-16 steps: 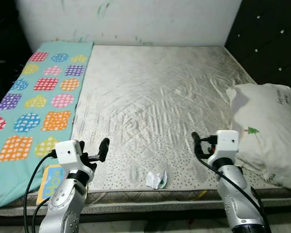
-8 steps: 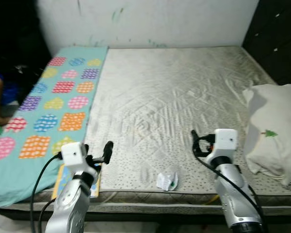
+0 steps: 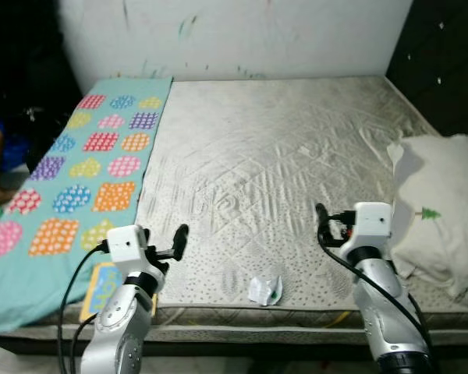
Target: Clean up the room
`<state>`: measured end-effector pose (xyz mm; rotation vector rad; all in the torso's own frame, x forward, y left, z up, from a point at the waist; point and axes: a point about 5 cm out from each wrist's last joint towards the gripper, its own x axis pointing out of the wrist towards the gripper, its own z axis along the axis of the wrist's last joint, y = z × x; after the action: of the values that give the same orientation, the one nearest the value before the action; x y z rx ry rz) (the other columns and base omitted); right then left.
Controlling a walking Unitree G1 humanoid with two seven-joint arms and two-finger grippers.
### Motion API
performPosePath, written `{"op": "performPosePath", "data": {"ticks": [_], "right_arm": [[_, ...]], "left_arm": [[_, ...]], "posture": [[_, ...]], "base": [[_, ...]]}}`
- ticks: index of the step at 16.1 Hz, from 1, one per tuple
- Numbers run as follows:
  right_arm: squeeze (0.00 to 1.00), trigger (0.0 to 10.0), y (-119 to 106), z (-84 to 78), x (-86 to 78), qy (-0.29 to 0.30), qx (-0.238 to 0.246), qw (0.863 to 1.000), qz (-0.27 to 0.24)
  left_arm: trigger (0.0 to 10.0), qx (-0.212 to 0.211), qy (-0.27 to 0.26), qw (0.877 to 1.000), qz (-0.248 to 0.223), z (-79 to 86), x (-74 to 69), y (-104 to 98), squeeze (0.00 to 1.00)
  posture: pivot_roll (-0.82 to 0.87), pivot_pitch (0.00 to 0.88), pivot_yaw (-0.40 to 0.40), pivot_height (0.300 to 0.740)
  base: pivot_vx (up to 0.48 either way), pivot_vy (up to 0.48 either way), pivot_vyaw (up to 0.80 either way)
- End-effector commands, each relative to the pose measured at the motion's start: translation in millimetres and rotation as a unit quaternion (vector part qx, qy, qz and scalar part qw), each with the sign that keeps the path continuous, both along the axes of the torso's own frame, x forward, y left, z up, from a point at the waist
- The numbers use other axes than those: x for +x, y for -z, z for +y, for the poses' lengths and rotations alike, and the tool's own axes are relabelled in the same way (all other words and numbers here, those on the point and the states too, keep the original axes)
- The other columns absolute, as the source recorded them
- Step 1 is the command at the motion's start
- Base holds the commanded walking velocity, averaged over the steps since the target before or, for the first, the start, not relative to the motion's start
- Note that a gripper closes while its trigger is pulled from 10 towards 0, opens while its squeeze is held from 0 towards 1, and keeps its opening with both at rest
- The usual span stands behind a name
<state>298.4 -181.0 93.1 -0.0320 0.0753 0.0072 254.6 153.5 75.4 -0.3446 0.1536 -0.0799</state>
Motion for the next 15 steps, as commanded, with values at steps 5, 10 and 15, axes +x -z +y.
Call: {"op": "performPosePath", "data": {"ticks": [5,10,15], "right_arm": [[0.0,10.0,-0.6,23.2,12.2,-0.056,-0.004,0.998,0.003],[0.0,10.0,5.9,19.6,8.3,-0.054,-0.003,0.998,0.011],[0.0,10.0,8.6,18.0,4.7,-0.018,0.013,1.0,0.002]], "left_arm": [[10.0,0.007,-0.041,0.999,-0.002,9.9,-6.9,-0.2,0.0],[10.0,0.011,-0.031,0.999,0.002,7.0,-4.8,2.9,0.0],[10.0,0.03,0.01,0.999,0.006,2.2,5.1,4.8,0.0]], "posture": [[-0.1,0.009,-0.039,0.74],[-0.11,0.0,-0.026,0.74],[-0.13,0.0,0.055,0.74]], "base": [[0.0,0.0,0.0],[0.0,0.0,0.0],[0.0,0.0,0.0]]}}
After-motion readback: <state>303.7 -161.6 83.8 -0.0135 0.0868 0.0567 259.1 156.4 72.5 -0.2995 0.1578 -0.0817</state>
